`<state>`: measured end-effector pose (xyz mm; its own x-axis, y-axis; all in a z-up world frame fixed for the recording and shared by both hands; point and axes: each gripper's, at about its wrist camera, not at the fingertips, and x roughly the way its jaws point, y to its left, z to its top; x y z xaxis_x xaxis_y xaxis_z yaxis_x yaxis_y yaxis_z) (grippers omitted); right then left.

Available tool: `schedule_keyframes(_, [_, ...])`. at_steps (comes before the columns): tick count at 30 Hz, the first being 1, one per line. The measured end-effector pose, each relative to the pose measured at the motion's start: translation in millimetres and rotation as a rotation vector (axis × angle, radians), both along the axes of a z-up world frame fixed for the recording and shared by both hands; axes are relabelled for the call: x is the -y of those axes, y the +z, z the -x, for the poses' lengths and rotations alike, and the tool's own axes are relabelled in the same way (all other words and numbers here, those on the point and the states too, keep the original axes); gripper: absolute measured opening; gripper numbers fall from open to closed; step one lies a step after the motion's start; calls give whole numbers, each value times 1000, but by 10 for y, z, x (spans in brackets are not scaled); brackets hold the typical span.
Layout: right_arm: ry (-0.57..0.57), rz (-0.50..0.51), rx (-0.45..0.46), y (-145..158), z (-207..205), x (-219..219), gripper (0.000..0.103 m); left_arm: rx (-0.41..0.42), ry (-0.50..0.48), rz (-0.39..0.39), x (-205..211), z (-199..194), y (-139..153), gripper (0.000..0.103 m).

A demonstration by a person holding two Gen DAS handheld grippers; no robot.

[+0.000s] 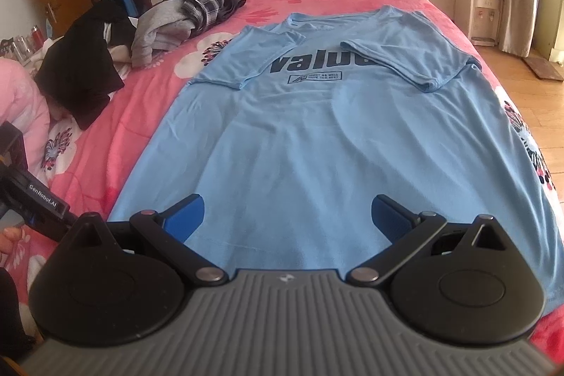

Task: Fold clothes
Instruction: 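Pinch the shirt side edge at the hem with the left tool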

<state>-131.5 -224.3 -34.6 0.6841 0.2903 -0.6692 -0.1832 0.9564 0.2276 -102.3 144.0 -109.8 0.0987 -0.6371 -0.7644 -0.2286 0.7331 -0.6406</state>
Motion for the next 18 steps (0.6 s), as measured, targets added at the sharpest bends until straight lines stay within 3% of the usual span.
schedule_keyframes(4, [-10, -16, -10, -8, -11, 26, 102, -3, -42, -7, 6, -25, 8, 21])
schedule_keyframes(9, [0, -17, -10, -12, -6, 17, 102, 36, -29, 2, 73, -61, 24, 34])
schedule_keyframes(14, [-29, -11, 46, 98, -13, 151, 102, 34, -65, -42, 125, -22, 79, 21])
schedule_keyframes(18, [-151, -94, 65, 176, -72, 707, 102, 39, -92, -87, 194, -12, 115, 19])
